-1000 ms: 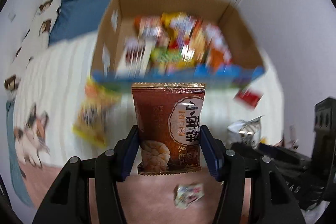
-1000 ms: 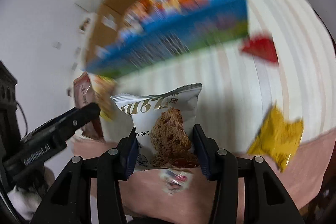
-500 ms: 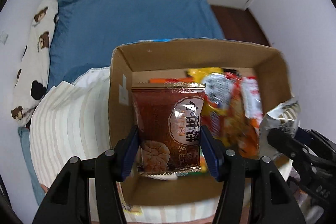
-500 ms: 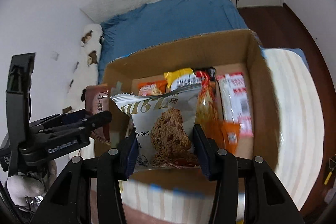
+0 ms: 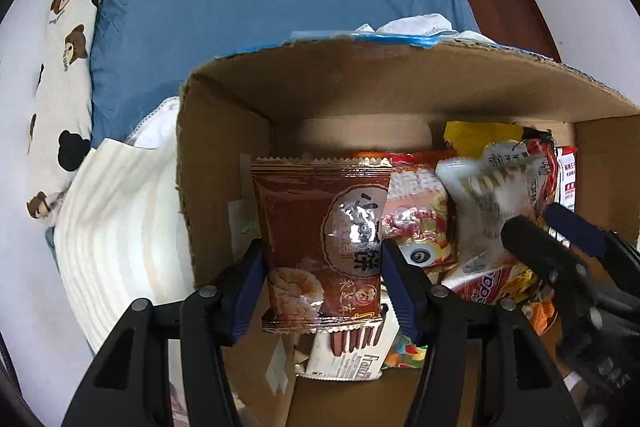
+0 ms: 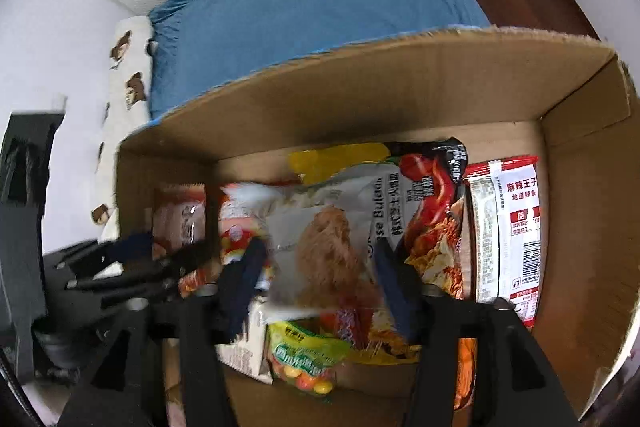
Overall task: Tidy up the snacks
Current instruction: 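Carry both packs into the box and open both tools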
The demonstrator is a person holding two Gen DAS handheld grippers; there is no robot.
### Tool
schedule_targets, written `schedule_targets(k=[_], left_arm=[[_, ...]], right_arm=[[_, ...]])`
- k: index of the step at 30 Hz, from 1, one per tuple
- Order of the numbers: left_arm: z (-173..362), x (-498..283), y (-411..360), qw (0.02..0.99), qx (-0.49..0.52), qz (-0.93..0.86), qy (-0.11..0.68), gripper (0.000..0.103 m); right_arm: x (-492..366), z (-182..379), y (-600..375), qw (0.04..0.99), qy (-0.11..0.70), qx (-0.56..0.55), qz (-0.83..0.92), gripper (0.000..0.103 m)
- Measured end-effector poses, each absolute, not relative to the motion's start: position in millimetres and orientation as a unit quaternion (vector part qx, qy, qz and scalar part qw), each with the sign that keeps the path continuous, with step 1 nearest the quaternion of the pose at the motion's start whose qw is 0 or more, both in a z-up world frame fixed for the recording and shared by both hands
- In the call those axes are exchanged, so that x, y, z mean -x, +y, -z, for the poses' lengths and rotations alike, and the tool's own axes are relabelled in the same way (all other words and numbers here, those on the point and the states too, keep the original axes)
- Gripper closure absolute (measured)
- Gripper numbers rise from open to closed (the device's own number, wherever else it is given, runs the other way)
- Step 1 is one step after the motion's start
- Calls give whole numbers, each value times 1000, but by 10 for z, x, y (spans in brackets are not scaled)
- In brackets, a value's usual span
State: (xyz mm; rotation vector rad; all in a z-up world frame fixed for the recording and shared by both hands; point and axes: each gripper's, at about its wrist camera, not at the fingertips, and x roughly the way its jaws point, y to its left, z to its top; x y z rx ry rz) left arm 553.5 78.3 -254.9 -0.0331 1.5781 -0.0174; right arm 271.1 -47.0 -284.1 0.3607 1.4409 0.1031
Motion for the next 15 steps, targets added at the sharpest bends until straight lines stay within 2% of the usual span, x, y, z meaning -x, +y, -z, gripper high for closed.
schedule_targets(k=[1, 5, 8, 15], left_arm=[[2552, -5530, 779, 706, 15, 9, 708, 42], [2545, -5524, 774, 709, 24, 15, 705, 30], [2526, -5502, 750, 714, 14, 11, 700, 28], [2334, -5383, 725, 732, 17, 2, 681, 28]], right_arm=[[-2720, 2859, -475, 737, 656, -157, -43, 10], [-2737, 2856, -551, 744, 653, -139, -30, 10], [-2714, 2830, -649, 747, 652, -127, -23, 7], [-2562, 2654, -801, 754, 648, -107, -18, 7]])
